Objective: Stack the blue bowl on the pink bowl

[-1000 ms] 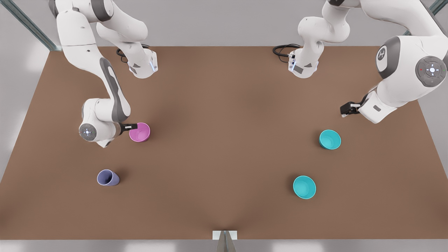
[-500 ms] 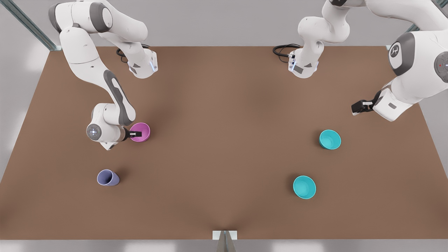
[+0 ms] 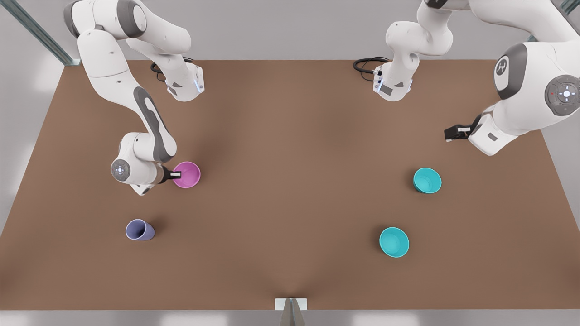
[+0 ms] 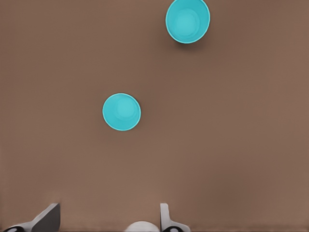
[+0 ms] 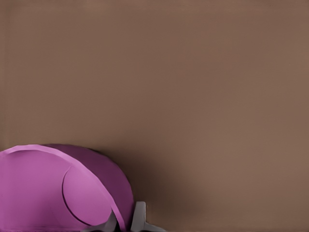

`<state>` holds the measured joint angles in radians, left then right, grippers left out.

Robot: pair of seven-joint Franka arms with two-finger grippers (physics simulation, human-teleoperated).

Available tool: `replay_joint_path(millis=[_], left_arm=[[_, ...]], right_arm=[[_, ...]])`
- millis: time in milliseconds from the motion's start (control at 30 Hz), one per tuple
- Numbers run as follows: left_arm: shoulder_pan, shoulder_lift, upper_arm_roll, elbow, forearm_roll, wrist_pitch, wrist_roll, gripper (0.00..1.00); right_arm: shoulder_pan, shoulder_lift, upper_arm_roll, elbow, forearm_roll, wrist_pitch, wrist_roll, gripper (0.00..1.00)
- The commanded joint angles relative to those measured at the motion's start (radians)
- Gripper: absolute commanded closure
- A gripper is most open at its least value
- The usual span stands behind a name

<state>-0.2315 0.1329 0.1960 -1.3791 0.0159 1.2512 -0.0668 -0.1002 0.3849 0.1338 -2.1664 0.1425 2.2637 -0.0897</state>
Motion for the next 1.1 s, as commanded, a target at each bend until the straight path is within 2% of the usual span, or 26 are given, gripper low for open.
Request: replay_joint_path(millis=[0,67,167,233,300,400,433,533,667,700,733,900,1000,1067], left_arm=[[-0.005,-0.001,-0.004,0.0,0.006,-0.035,-0.033,0.0],[-0.005,0.001,-0.006,0.002,0.006,-0.042,-0.038,0.0],[-0.005,0.001,-0.006,0.002,0.006,-0.041,-0.036,0.0],[-0.005,0.001,-0.006,0.002,0.007,-0.042,-0.027,0.0],[0.0,0.007,0.002,0.017,-0.001,-0.018,-0.021,0.0],[0.004,0.045,0.005,0.075,-0.022,-0.012,0.025,0.0],[0.008,0.045,0.005,0.075,-0.022,-0.012,0.053,0.0],[0.006,0.039,0.006,0.075,-0.021,-0.016,0.068,0.0],[0.009,0.045,0.01,0.074,-0.016,-0.027,0.097,0.0],[0.008,0.044,0.01,0.074,-0.016,-0.035,0.097,0.0],[0.008,0.045,0.01,0.074,-0.016,-0.035,0.099,0.0],[0.008,0.05,0.007,0.074,-0.014,-0.03,0.096,0.0],[0.004,0.048,0.005,0.055,-0.025,-0.084,0.087,0.0],[0.011,0.057,0.01,-0.027,-0.065,-0.072,0.094,0.0]], right_arm=[[0.001,-0.012,0.021,0.016,0.038,-0.07,-0.007,0.79],[0.005,-0.032,0.093,0.059,0.166,-0.135,-0.022,0.79],[0.049,0.034,0.217,0.18,0.377,-0.105,-0.008,0.79],[0.171,0.152,0.218,0.362,0.414,-0.049,0.073,0.79],[0.295,0.321,0.216,0.592,0.413,0.013,0.251,0.79],[0.398,0.532,0.211,0.867,0.399,0.045,0.407,0.79],[0.462,0.583,0.158,0.933,0.399,0.065,0.421,0.79],[0.576,0.623,0.047,0.942,0.378,0.143,0.433,0.79],[0.62,0.651,0.012,0.942,0.367,0.172,0.459,0.79],[0.62,0.649,0.013,0.944,0.367,0.171,0.456,0.57],[0.62,0.649,0.012,0.944,0.367,0.171,0.456,0.0],[0.587,0.594,0.013,0.944,0.368,0.099,0.452,0.0],[0.511,0.488,0.012,0.933,0.365,-0.125,0.453,0.0],[0.409,0.424,0.012,0.939,0.304,-0.392,0.449,0.0]])
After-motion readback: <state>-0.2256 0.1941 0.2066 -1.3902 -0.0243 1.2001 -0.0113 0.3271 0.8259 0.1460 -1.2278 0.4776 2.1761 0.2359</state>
